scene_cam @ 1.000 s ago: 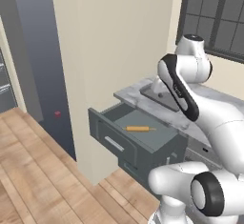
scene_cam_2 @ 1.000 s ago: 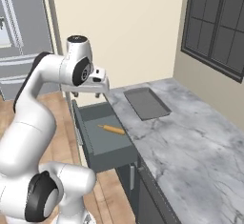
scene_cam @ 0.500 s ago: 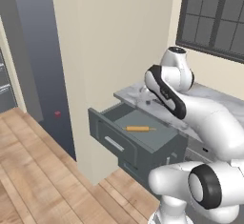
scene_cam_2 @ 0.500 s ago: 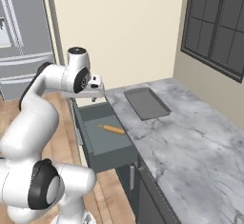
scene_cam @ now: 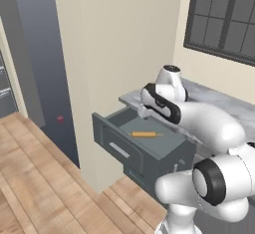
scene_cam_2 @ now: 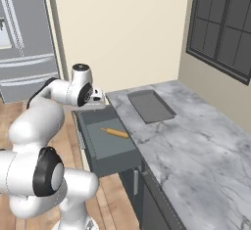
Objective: Pick the rolling pin from the drawer and place it on the counter.
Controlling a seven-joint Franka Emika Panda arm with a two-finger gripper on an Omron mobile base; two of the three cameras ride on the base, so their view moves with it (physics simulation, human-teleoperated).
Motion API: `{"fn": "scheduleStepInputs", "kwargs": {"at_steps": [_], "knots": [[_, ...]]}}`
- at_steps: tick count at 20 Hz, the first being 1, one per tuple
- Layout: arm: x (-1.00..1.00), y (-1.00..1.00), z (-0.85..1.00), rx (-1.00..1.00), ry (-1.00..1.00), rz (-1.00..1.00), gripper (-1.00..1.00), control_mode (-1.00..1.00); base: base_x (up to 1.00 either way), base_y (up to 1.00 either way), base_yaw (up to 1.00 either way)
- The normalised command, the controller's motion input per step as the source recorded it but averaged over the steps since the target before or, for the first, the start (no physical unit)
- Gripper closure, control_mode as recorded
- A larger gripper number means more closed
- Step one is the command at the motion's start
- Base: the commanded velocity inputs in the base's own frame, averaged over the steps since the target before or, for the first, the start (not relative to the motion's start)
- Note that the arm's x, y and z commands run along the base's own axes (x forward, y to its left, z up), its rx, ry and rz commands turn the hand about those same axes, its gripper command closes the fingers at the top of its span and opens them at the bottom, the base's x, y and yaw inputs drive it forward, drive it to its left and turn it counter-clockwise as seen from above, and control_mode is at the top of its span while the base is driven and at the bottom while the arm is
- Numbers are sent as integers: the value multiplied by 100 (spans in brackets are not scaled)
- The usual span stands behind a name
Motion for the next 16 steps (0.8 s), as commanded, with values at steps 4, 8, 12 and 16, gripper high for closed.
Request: {"fn": "scheduleStepInputs", "kwargs": {"at_steps": [4,8,12,16], "knots": [[0,4,-86,0,0,12,-100,-100,0,0,0],[6,2,-81,0,2,12,-100,-100,0,0,0],[28,0,-75,0,4,14,-100,-100,0,0,0],[35,0,-64,0,4,14,-100,-100,0,0,0]]}}
